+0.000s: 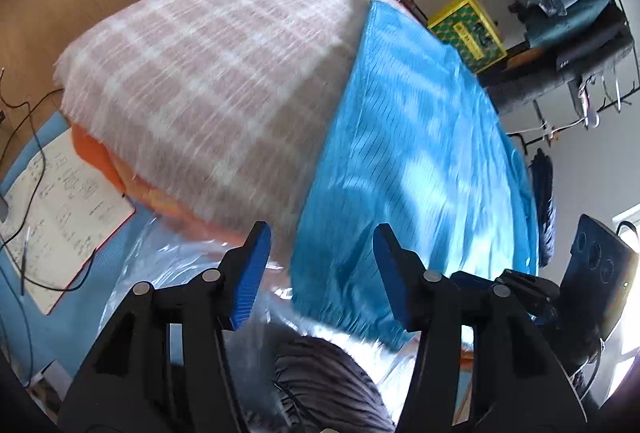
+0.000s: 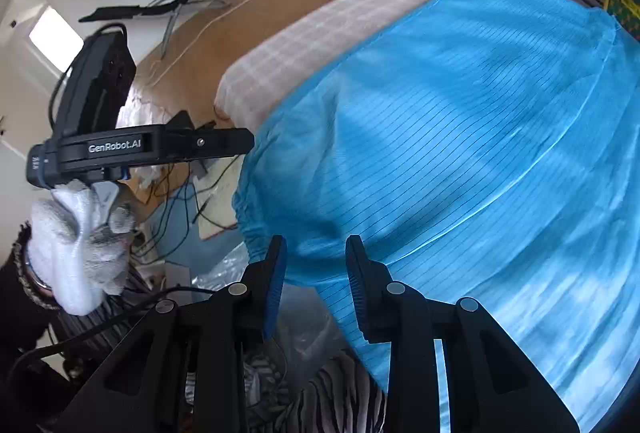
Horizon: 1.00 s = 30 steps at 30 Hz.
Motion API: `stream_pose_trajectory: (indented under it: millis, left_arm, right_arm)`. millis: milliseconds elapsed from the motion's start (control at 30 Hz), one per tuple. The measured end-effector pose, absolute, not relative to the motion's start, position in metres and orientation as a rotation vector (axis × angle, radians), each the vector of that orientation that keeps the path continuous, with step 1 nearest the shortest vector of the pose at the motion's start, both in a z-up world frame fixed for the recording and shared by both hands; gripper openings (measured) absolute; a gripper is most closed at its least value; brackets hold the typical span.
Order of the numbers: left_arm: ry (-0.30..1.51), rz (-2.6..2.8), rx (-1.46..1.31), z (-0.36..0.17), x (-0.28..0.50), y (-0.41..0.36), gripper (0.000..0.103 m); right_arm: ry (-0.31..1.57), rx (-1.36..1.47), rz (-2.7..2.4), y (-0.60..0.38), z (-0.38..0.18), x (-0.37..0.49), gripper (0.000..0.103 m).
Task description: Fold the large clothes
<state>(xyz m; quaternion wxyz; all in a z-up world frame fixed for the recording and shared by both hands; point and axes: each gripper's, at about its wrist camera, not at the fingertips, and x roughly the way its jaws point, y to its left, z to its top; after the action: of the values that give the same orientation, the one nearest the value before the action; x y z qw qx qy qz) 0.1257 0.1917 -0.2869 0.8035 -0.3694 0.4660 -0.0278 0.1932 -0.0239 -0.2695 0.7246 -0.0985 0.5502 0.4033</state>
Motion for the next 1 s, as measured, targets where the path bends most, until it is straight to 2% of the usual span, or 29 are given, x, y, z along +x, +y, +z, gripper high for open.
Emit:
stream_pose_trajectory:
  millis: [233, 333, 367, 467, 500, 633, 767, 800, 833, 900, 1000]
  left_arm:
    - [1.07, -0.079, -0.786, -0.303, 0.142, 0.178, 0.054]
    - [1.07, -0.073, -0.771, -0.303, 0.14, 0.176, 0.052]
    - [1.072, -0.069, -0.756, -0.302, 0.14, 0.176, 0.049]
    - [1.076, -0.061, -0.738, -0.303, 0.138, 0.176, 0.028]
    - [1.077, -0.085, -0.754, -0.304, 0.138, 0.176, 0.013]
    - [1.067, -0.123, -0.725, -0.296, 0.139, 0.167, 0.011]
    - [1.043, -0.136, -0.618, -0.285, 0.142, 0.148, 0.012]
    - [1.046, -0.115, -0.608, -0.286, 0.143, 0.148, 0.017]
    - [1.055, -0.104, -0.629, -0.288, 0.145, 0.15, 0.032]
    - [1.046, -0.098, -0.697, -0.292, 0.146, 0.159, 0.048]
    - [1.029, -0.066, -0.752, -0.297, 0.152, 0.169, 0.049]
  right_arm:
    - [1.182, -0.132, 0.795, -0.048, -0.254, 0.222, 0.031]
    - [1.186, -0.11, 0.778, -0.052, -0.257, 0.229, 0.044]
    - [1.194, -0.104, 0.777, -0.053, -0.261, 0.231, 0.044]
    - [1.228, -0.101, 0.777, -0.04, -0.276, 0.232, 0.044]
    - [1.242, -0.11, 0.772, -0.037, -0.283, 0.232, 0.044]
    - [1.268, -0.142, 0.757, -0.03, -0.298, 0.229, 0.044]
    - [1.254, -0.139, 0.754, -0.03, -0.299, 0.228, 0.044]
    - [1.257, -0.132, 0.756, -0.031, -0.299, 0.228, 0.045]
    - [1.258, -0.125, 0.761, -0.031, -0.3, 0.229, 0.045]
    - [1.259, -0.122, 0.767, -0.033, -0.297, 0.231, 0.045]
    - [1.253, -0.135, 0.773, -0.033, -0.297, 0.23, 0.045]
